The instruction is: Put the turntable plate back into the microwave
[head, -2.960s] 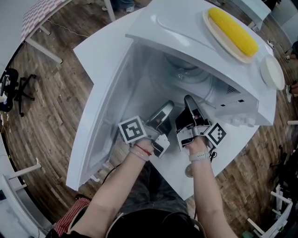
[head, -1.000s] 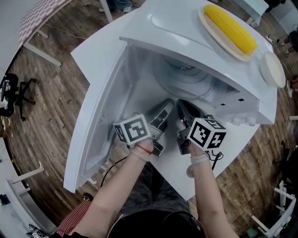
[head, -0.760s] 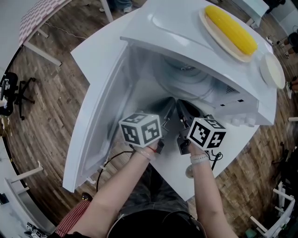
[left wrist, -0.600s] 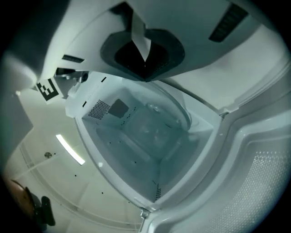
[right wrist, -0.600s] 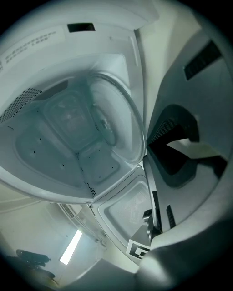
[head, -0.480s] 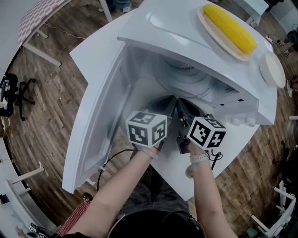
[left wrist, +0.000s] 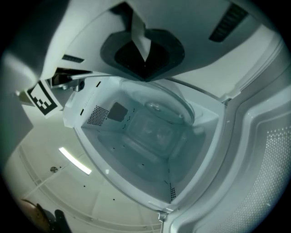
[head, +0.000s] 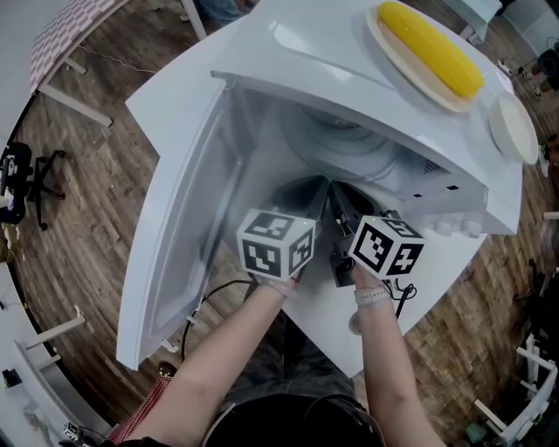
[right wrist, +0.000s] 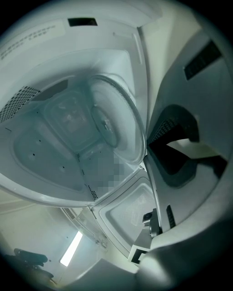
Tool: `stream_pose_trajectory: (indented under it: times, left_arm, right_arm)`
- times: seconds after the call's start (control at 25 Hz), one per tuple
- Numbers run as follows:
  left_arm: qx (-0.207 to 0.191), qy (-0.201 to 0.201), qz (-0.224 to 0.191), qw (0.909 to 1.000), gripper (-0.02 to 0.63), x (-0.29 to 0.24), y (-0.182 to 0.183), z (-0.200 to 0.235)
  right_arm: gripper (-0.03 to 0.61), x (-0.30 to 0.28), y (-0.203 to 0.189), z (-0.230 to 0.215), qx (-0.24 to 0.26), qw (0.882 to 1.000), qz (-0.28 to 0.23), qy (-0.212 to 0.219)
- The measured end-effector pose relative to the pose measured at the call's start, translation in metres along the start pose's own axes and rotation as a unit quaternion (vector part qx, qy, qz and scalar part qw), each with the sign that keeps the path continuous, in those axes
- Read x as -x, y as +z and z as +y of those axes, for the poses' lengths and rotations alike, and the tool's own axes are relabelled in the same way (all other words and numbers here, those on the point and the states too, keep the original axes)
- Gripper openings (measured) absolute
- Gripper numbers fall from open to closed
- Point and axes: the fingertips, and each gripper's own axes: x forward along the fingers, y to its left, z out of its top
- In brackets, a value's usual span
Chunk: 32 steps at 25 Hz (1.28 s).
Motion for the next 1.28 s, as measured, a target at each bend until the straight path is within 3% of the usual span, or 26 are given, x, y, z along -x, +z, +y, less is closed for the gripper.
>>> stream_pose_trajectory:
  times: [0.4,1.28]
  left_arm:
    - [0.000,0.014,-0.019,0.9997,0.012,0.006,0.010,0.010]
    - [0.007,0.018,-0.007,0.9998,0.012,0.015,-0.002,0.009]
  right_arm:
    - [0.020,-0.007,0.003,0.011,0.009,1.000,-0.007,0.004]
    - [0.020,0.000,-0.008,0.017,0.011,1.000,0.013,0.012]
